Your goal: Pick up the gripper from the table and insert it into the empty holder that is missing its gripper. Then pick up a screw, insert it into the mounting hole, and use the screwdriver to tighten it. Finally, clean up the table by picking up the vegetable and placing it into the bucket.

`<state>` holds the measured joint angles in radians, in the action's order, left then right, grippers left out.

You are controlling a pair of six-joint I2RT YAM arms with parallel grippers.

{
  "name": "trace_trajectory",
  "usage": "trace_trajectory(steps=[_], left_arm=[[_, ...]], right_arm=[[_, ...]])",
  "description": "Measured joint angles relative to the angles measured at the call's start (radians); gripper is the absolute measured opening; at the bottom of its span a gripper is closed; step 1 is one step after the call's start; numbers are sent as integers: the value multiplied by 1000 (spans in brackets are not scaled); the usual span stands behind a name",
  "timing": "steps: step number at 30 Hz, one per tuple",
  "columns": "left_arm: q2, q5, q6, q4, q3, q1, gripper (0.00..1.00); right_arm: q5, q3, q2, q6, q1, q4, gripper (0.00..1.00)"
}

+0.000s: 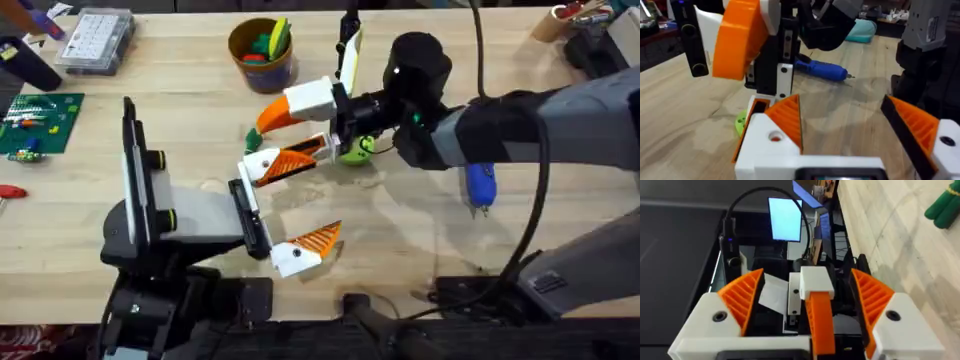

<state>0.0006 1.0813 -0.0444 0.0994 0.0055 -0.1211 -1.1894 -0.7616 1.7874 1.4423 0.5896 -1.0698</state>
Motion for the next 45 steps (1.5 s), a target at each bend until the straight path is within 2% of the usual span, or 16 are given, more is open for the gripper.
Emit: trace_trajectory(steps=[8, 15, 20, 23, 28, 32, 35, 41, 45], left_arm=[[0, 0, 0, 0, 0, 0, 986], [0, 0, 0, 0, 0, 0, 986], [0, 0, 0, 0, 0, 0, 986], [0, 0, 0, 0, 0, 0, 986], [0, 1, 0, 0, 0, 0, 986], [0, 3, 0, 1, 0, 0, 986], [0, 4, 0, 1, 0, 0, 986], [0, 4, 0, 1, 0, 0, 986], [0, 4, 0, 1, 0, 0, 986]], right_arm=[[30, 0, 0, -125, -17, 8, 996], [124, -2, 0, -296, -64, 113, 996], [151, -19, 0, -406, -102, 220, 996], [159, -66, -1, -492, -127, 387, 996], [201, -194, -48, -701, -150, 840, 997], [302, -353, -114, -918, -152, 1275, 996], [379, -483, -153, -1083, -153, 1529, 997], [582, -725, -199, -1330, -153, 1961, 997], [727, -865, -206, -1423, -153, 2168, 998]])
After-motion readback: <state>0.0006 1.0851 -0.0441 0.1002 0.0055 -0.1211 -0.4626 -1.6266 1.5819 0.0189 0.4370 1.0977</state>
